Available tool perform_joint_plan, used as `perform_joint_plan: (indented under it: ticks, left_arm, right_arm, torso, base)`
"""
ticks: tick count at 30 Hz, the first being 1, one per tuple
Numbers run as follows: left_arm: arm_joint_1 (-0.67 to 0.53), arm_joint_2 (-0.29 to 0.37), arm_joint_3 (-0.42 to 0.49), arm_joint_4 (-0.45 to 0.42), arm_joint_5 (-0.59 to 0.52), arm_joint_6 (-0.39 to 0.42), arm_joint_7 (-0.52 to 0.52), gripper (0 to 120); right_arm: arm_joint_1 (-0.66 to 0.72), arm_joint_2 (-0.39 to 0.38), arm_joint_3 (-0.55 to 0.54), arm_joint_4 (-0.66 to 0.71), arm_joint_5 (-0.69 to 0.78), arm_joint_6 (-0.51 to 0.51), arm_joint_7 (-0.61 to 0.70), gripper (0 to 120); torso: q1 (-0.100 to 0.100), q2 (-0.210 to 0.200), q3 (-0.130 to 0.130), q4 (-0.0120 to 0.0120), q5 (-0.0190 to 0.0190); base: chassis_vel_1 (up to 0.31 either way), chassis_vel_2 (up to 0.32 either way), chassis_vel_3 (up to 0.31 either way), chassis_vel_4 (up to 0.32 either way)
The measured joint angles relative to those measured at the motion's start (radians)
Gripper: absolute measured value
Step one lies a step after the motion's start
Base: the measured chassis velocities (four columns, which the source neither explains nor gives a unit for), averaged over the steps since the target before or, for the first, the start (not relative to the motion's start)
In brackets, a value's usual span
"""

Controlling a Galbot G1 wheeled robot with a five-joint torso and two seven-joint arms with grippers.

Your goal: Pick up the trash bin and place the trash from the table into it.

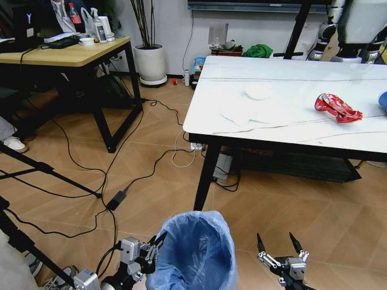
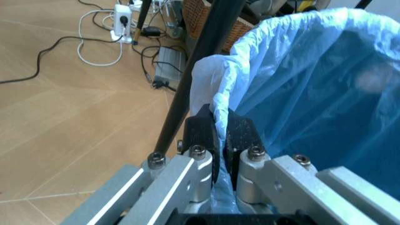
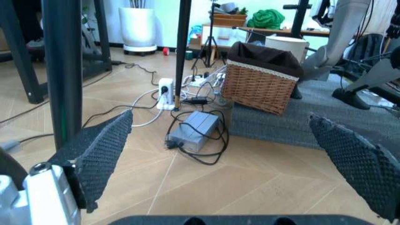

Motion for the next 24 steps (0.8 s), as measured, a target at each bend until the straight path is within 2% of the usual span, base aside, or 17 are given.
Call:
perform_joint_plan:
  ticks: [24]
  left_arm:
    - [0.002, -0.002, 0.004, 0.005, 0.015, -0.007, 0.010, 0]
  right_arm:
    - [0.000, 0.000, 0.000, -0.002, 0.002, 0.000, 0.000, 100]
  torso:
    - [-0.001, -0.003, -0.002, 0.0000, 0.0001]
  base:
    - [-0.016, -0.017, -0.019, -0.019]
